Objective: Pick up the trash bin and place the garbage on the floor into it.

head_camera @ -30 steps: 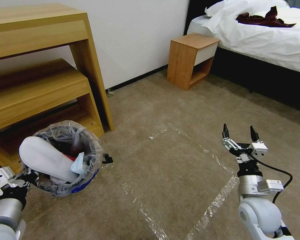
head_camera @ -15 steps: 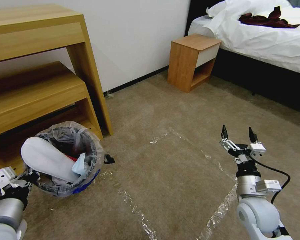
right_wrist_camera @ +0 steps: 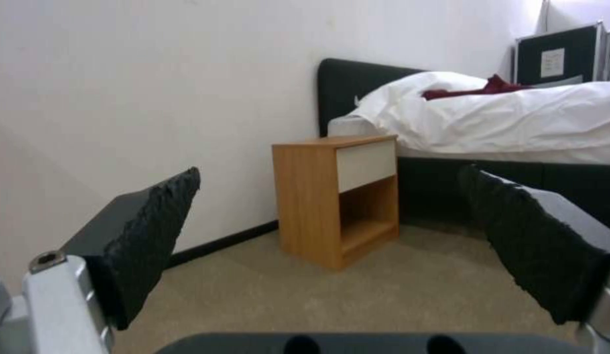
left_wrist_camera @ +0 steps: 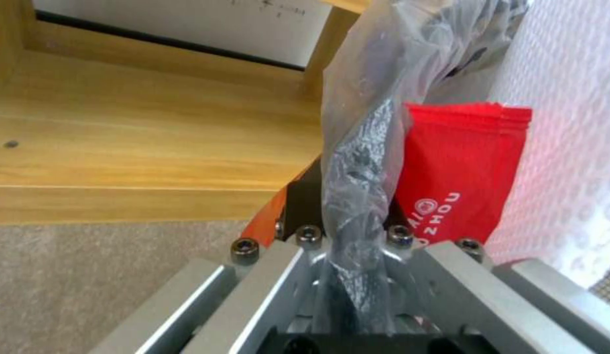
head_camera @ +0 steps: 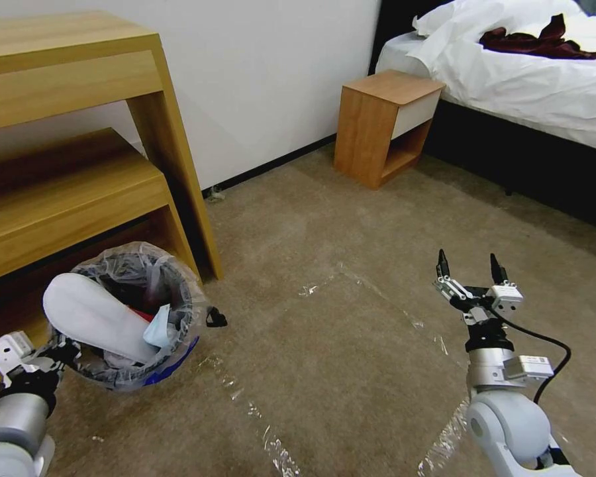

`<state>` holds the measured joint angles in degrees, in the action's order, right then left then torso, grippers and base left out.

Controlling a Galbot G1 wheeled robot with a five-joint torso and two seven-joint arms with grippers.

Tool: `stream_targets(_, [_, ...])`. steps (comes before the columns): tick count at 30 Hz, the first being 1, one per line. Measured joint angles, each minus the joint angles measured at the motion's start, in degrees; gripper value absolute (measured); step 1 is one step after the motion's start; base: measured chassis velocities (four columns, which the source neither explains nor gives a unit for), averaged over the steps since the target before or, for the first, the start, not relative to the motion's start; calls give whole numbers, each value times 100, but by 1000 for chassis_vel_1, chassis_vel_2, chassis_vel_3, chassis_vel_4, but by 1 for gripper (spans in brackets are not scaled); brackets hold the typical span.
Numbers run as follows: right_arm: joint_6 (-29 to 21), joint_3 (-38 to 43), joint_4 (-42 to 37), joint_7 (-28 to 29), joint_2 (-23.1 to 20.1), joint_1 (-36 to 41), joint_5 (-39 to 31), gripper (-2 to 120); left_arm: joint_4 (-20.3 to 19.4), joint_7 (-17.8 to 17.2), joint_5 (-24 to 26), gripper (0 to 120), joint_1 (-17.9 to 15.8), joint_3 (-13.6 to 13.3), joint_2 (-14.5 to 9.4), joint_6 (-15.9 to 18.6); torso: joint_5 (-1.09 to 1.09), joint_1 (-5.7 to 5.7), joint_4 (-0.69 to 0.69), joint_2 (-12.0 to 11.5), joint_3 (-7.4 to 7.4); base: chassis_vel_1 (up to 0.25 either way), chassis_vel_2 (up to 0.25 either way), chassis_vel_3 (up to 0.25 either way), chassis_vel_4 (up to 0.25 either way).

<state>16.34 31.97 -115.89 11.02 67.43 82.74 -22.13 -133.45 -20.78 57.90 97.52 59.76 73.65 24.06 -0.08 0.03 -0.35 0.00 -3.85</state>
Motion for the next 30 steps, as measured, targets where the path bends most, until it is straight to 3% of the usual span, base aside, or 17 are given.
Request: stream_targets(30, [-18, -49, 106, 6, -7, -85, 64, 100, 131, 5, -16, 1, -66, -50, -28, -20, 0, 0, -1, 1, 0, -94, 90, 85, -86])
